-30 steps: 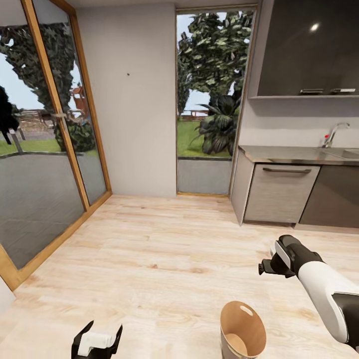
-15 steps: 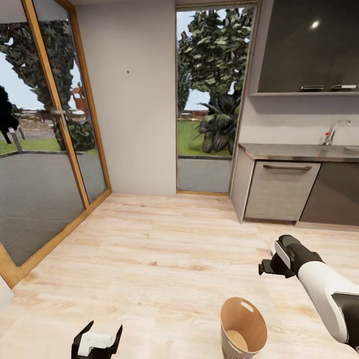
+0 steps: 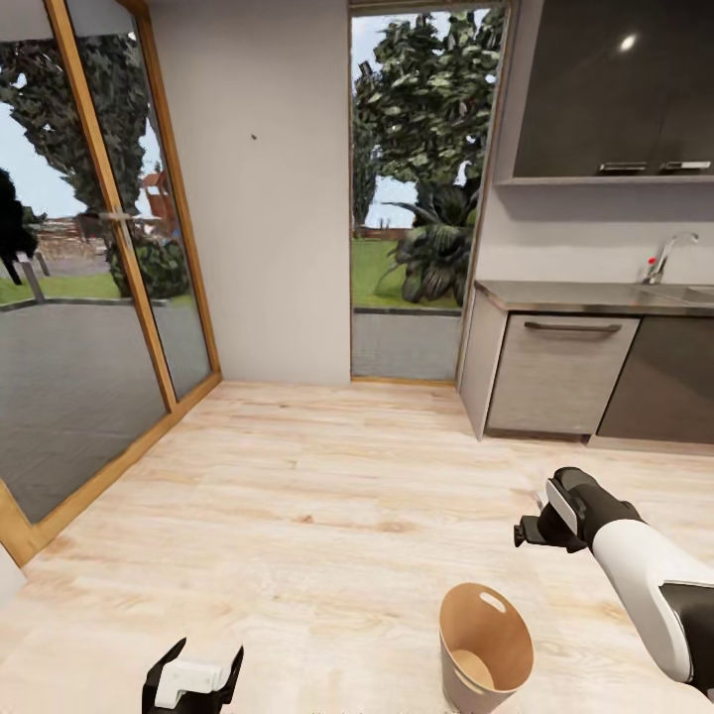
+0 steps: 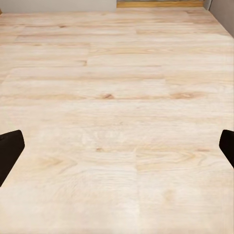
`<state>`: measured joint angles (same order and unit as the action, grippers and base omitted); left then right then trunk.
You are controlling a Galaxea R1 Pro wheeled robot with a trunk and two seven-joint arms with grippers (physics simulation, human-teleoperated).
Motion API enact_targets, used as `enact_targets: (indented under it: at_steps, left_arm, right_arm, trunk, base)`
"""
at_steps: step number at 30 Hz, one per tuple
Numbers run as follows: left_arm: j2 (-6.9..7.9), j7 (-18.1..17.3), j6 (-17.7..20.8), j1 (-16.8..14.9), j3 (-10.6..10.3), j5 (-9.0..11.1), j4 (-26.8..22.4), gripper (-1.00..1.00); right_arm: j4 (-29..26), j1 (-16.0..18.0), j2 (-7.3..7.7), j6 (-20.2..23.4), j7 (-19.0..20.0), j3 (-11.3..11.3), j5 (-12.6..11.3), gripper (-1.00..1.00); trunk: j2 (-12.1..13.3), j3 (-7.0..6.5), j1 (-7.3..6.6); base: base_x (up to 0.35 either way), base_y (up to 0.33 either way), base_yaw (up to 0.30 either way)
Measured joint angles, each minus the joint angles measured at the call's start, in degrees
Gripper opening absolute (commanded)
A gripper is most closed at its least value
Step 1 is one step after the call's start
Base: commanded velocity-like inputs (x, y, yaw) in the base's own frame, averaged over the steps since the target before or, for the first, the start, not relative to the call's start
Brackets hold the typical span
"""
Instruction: Put the three can of soda from the living room inside the tash can in the kitchen.
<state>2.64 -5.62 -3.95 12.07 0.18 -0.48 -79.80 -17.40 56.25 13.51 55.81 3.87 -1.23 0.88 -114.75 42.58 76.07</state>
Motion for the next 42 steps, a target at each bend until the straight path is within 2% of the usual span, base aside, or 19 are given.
enact_targets:
  at_steps: [28,42]
  left_arm:
    - [0.0,0.0,0.1,0.0,0.0,0.0,0.0,1.0]
    - [0.09,0.0,1.5,-0.1,0.0,0.1,0.6,1.0]
  right_arm:
    - [0.0,0.0,0.16,0.0,0.0,0.0,0.0,1.0]
    - [0.0,-0.1,0.2,0.0,0.0,0.1,0.0,1.0]
  trunk:
    - [-11.2,5.03,6.15]
    - [-16.8,7.54,9.23]
  base:
    - [0.0,0.0,0.0]
    - [0.0,0.0,0.0]
